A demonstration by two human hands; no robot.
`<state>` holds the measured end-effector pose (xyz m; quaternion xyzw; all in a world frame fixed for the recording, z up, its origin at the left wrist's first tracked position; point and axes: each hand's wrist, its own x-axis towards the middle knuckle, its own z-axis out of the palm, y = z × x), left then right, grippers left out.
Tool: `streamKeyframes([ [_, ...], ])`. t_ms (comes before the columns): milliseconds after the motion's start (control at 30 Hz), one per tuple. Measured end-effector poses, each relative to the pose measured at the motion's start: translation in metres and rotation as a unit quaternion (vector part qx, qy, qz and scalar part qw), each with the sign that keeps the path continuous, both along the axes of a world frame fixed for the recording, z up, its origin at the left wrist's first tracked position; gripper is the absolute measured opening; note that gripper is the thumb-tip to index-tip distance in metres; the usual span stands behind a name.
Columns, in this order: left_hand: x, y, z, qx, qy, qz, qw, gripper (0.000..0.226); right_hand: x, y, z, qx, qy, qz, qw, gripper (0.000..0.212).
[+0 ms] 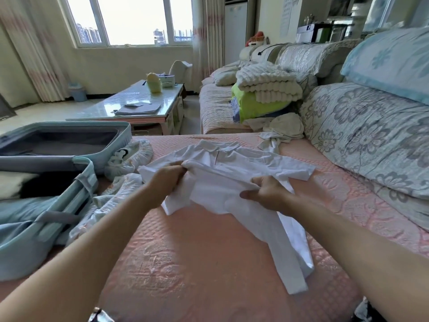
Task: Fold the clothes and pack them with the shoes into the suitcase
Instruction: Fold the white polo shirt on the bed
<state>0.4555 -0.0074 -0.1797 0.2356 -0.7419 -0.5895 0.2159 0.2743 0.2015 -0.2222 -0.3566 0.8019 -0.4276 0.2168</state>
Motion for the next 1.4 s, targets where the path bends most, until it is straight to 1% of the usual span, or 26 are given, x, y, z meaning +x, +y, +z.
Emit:
streamKeyframes([
  [67,0.028,-0.011,0.011,-0.057,-0.179,-0.047,0.981,0.026,0.007,0.000,0.005,0.022,-0.066,0.106,0.992,0.014],
  [100,0.040,-0.018,0.011,-0.074,-0.296,-0.087,0.948,0.029,0.013,0.001,0.007,0.054,-0.113,0.162,0.979,0.011],
  [167,0.055,-0.026,0.004,-0.038,-0.499,-0.168,0.849,0.022,0.021,0.003,0.009,0.123,-0.184,0.235,0.946,0.026],
  [200,0.056,-0.028,-0.004,-0.022,-0.567,-0.206,0.797,0.024,0.023,0.003,0.008,0.145,-0.190,0.236,0.942,0.034],
  [233,0.056,-0.027,-0.012,-0.019,-0.607,-0.235,0.759,0.027,0.024,0.003,0.006,0.152,-0.177,0.215,0.948,0.037],
  [267,0.053,-0.025,-0.019,-0.033,-0.619,-0.246,0.745,0.026,0.022,0.003,0.003,0.148,-0.142,0.178,0.962,0.033],
  [300,0.048,-0.021,-0.025,-0.065,-0.605,-0.253,0.752,0.022,0.017,0.004,0.000,0.145,-0.093,0.130,0.977,0.026],
  [333,0.043,-0.017,-0.030,-0.112,-0.568,-0.257,0.774,0.016,0.011,0.007,-0.003,0.156,-0.026,0.081,0.984,0.018],
  [367,0.037,-0.009,-0.033,-0.161,-0.518,-0.258,0.799,0.011,0.004,0.011,-0.005,0.201,0.062,0.041,0.977,0.016],
  [400,0.030,-0.003,-0.036,-0.206,-0.466,-0.261,0.820,0.008,0.000,0.016,-0.006,0.276,0.154,0.003,0.949,0.017],
  [467,0.014,0.020,-0.038,-0.269,-0.379,-0.283,0.839,0.010,-0.005,0.028,-0.013,0.435,0.276,-0.051,0.856,0.030],
  [500,0.006,0.034,-0.039,-0.291,-0.351,-0.297,0.839,0.017,-0.005,0.033,-0.016,0.487,0.279,-0.061,0.825,0.042],
  [533,-0.002,0.048,-0.040,-0.308,-0.334,-0.311,0.835,0.026,-0.007,0.037,-0.022,0.506,0.258,-0.063,0.821,0.052],
  [633,-0.026,0.085,-0.057,-0.384,-0.334,-0.336,0.792,0.063,-0.014,0.042,-0.038,0.427,0.194,-0.048,0.882,0.066],
  [700,-0.039,0.101,-0.071,-0.458,-0.333,-0.333,0.754,0.084,-0.020,0.046,-0.040,0.374,0.207,-0.033,0.903,0.058],
  [767,-0.052,0.114,-0.081,-0.491,-0.334,-0.341,0.728,0.094,-0.027,0.053,-0.037,0.364,0.255,-0.029,0.896,0.040],
  [833,-0.066,0.128,-0.086,-0.497,-0.305,-0.346,0.735,0.090,-0.039,0.063,-0.031,0.367,0.305,-0.049,0.877,0.036],
  [900,-0.077,0.143,-0.087,-0.467,-0.256,-0.352,0.770,0.075,-0.053,0.075,-0.026,0.399,0.361,-0.075,0.840,0.037],
  [967,-0.082,0.152,-0.090,-0.451,-0.212,-0.364,0.787,0.067,-0.062,0.087,-0.026,0.436,0.380,-0.083,0.811,0.041],
  [1067,-0.078,0.147,-0.099,-0.499,-0.196,-0.364,0.761,0.078,-0.053,0.097,-0.029,0.454,0.408,-0.008,0.792,0.052],
  [1100,-0.074,0.143,-0.102,-0.519,-0.204,-0.360,0.748,0.087,-0.046,0.097,-0.031,0.428,0.432,0.022,0.793,0.052],
  [1167,-0.065,0.138,-0.106,-0.547,-0.220,-0.345,0.731,0.101,-0.029,0.094,-0.037,0.351,0.435,0.066,0.826,0.044],
  [1233,-0.055,0.135,-0.107,-0.567,-0.234,-0.319,0.722,0.103,-0.012,0.092,-0.041,0.291,0.362,0.107,0.879,0.028],
  [1267,-0.050,0.135,-0.106,-0.574,-0.242,-0.308,0.719,0.101,-0.003,0.093,-0.042,0.278,0.333,0.129,0.892,0.026],
  [1333,-0.040,0.131,-0.102,-0.581,-0.263,-0.301,0.709,0.093,0.008,0.096,-0.044,0.257,0.325,0.164,0.895,0.033],
  [1400,-0.031,0.126,-0.098,-0.573,-0.282,-0.312,0.703,0.081,0.015,0.099,-0.042,0.249,0.316,0.187,0.896,0.049],
])
